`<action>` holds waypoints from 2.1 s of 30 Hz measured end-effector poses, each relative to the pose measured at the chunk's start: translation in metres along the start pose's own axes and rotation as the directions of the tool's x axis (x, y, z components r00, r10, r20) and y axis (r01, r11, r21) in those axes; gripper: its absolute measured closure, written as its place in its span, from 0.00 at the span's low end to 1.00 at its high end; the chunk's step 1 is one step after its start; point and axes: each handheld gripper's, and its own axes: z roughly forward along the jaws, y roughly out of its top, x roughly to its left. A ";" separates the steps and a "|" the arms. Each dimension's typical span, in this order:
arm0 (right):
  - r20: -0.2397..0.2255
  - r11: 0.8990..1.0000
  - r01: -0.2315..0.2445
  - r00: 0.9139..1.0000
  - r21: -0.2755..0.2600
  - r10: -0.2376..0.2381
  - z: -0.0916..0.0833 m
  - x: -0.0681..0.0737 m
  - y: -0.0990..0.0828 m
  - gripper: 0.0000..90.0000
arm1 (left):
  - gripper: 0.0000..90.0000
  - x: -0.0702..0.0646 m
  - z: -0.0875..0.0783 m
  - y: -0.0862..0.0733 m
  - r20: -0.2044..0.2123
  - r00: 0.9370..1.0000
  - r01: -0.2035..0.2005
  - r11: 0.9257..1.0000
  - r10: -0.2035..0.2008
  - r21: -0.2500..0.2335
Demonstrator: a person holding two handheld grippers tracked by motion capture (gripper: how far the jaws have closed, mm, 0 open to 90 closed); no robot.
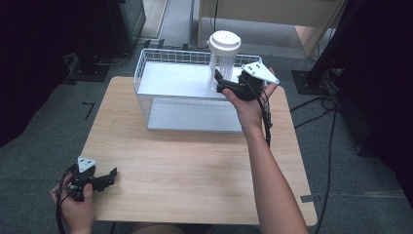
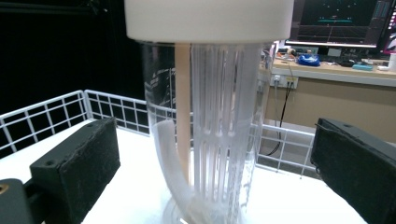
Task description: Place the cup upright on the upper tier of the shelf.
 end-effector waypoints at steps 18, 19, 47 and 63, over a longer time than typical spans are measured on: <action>-0.024 1.000 0.026 0.999 -0.008 -0.026 -0.043 -0.011 -0.020 0.01 | 0.12 0.000 0.000 0.000 -0.001 1.000 -0.002 1.000 0.002 0.001; -0.025 1.000 0.027 0.999 -0.010 -0.027 -0.046 -0.012 -0.021 0.01 | 0.12 0.000 0.000 0.000 -0.001 1.000 -0.001 1.000 0.001 0.000; 0.040 1.000 0.000 0.999 0.022 -0.001 -0.120 -0.051 -0.080 0.01 | 0.12 0.000 0.000 0.000 0.000 1.000 0.002 1.000 -0.002 0.000; 0.087 0.999 -0.025 0.996 0.046 0.021 -0.161 -0.073 -0.115 0.01 | 0.12 0.000 0.000 0.000 -0.001 1.000 0.000 1.000 0.000 0.000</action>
